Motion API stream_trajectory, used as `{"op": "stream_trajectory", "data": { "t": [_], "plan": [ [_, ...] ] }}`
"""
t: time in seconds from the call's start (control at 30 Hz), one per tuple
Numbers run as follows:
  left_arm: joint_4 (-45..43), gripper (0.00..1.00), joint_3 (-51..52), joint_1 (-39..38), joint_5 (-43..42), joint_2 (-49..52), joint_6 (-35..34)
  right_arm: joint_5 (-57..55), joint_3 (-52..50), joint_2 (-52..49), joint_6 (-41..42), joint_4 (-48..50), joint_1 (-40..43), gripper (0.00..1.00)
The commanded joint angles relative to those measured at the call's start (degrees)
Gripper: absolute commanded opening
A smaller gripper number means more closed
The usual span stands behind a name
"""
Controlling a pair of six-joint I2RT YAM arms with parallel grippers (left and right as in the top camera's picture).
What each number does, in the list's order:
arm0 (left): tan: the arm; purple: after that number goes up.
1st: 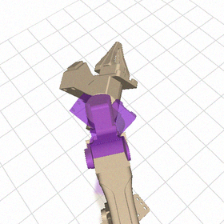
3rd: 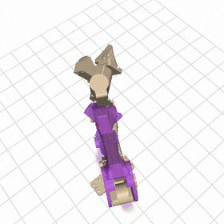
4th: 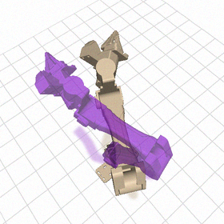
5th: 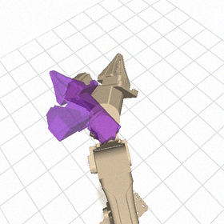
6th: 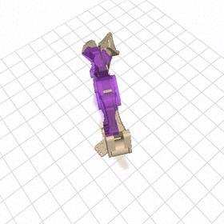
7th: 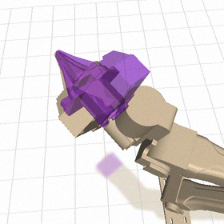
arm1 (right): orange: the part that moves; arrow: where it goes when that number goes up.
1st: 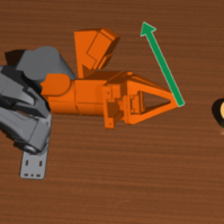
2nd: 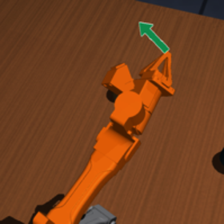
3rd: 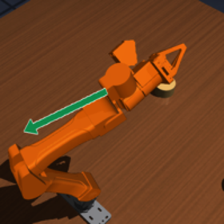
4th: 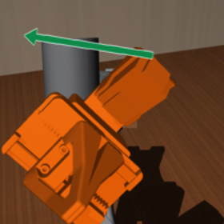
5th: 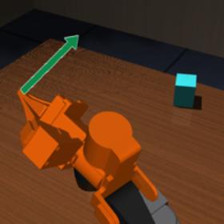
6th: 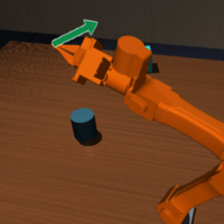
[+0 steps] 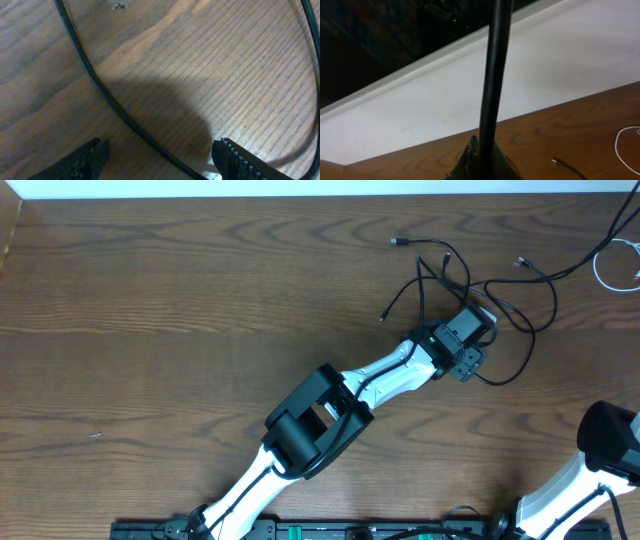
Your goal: Untangle cables
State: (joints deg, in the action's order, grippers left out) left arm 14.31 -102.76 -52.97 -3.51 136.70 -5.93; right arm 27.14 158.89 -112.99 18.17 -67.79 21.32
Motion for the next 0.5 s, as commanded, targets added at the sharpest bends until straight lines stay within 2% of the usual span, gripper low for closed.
{"op": "stream_trajectory", "data": {
  "t": [0.0, 0.17, 0.27, 0.33, 0.47],
  "plan": [
    [0.17, 0.72, 0.55, 0.17, 1.66, 2.36, 1.51, -0.26, 0.42, 0.48, -1.09, 0.07, 0.22, 0.01],
    [1.14, 0.72, 0.55, 0.44, 2.51, 3.87, 1.68, -0.26, 0.42, 0.48, -1.11, -0.2, 0.22, 0.01],
    [4.57, 0.72, 0.55, 0.68, 8.02, 4.15, 1.66, -0.26, 0.42, 0.48, -1.16, -0.48, 0.22, 0.01],
    [7.63, 0.67, 0.55, 0.87, 13.25, 4.15, 1.57, -0.35, 0.42, 0.48, -1.57, -0.61, 0.22, 0.01],
    [14.03, 0.66, 0.55, 2.25, 20.5, 4.15, -3.04, -1.79, 0.42, 0.48, -1.6, -0.98, 0.22, 0.01]
  ]
}}
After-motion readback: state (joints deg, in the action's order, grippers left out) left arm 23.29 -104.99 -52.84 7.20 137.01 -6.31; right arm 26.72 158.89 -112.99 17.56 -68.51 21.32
